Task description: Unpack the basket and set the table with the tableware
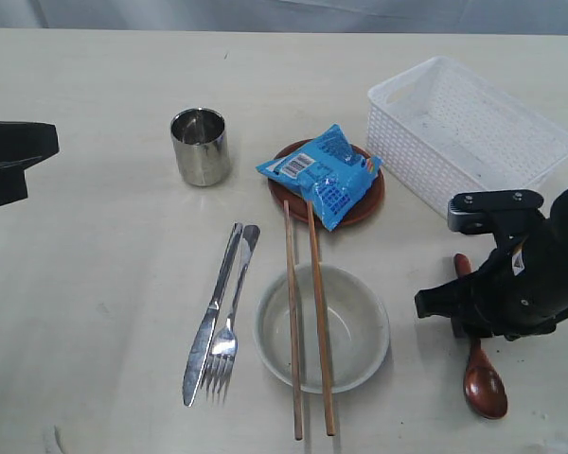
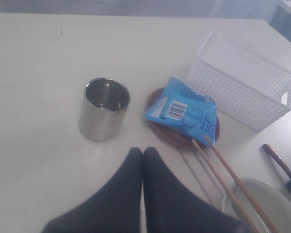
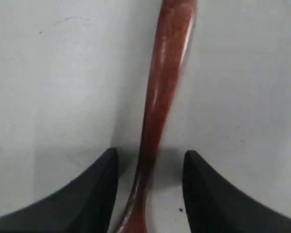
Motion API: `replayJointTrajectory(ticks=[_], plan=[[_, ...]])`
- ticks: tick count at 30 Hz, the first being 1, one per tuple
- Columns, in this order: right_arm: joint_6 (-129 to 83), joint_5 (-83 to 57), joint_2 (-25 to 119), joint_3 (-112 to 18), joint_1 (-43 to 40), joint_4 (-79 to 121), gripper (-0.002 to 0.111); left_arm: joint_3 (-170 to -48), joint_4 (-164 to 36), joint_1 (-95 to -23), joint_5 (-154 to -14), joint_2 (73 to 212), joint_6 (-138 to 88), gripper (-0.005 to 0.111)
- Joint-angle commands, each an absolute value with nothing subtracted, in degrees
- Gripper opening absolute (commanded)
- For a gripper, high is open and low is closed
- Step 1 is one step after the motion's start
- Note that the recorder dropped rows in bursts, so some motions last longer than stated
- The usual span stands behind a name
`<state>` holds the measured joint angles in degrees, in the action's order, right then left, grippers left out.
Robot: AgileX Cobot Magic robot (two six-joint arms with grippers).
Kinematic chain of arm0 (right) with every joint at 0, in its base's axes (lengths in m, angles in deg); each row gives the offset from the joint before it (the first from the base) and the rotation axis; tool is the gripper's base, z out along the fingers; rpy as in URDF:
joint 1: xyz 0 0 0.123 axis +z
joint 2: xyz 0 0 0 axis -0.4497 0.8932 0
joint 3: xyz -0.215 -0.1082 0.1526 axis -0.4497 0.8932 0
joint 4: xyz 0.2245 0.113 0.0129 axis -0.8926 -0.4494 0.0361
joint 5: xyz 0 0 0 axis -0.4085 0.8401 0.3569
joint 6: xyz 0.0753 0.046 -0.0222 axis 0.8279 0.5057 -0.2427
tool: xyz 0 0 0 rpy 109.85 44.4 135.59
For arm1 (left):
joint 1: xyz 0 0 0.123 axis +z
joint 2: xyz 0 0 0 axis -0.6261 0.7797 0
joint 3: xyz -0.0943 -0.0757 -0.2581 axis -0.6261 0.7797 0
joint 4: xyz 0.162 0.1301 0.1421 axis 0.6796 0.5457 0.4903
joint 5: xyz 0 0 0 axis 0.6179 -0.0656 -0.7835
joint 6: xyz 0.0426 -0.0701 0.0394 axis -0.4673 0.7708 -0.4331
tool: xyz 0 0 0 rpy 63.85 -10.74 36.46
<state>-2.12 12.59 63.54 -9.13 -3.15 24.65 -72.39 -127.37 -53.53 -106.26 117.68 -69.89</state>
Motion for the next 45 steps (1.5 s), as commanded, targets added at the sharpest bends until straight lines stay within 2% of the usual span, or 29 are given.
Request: replayJointTrajectory(ticks=[1,4,7,18,26,43,45], plan=[[-0.77,11.5,65.17,-9.03,-3.24,24.87,0.033,-72.19,-127.76,-53.84,-106.31,117.44,-69.71,0.0],[-0.48,11.28,65.17,-9.03,-3.24,24.87,0.014,-72.19,-127.76,-53.84,-106.31,117.44,-69.71,0.0],[-0.37,11.39,65.17,-9.03,-3.24,24.29,0.0,-72.19,-127.76,-53.84,-106.31,117.44,-69.71,0.0],[-2.13,11.4,64.85,-9.13,-2.95,14.59,0.0,-72.19,-127.75,-53.84,-106.45,117.44,-69.71,0.0],[-0.2,11.9,64.98,-15.4,3.49,17.42,0.0,-72.19,-127.75,-53.84,-106.45,117.44,-69.71,0.0],[5.01,13.76,70.37,-18.68,3.65,22.65,0.0,-72.19,-127.75,-53.84,-106.45,117.44,-69.71,0.0],[5.4,13.76,70.37,-18.68,3.65,22.65,0.003,-72.19,-127.75,-53.84,-106.45,117.44,-69.71,0.0]])
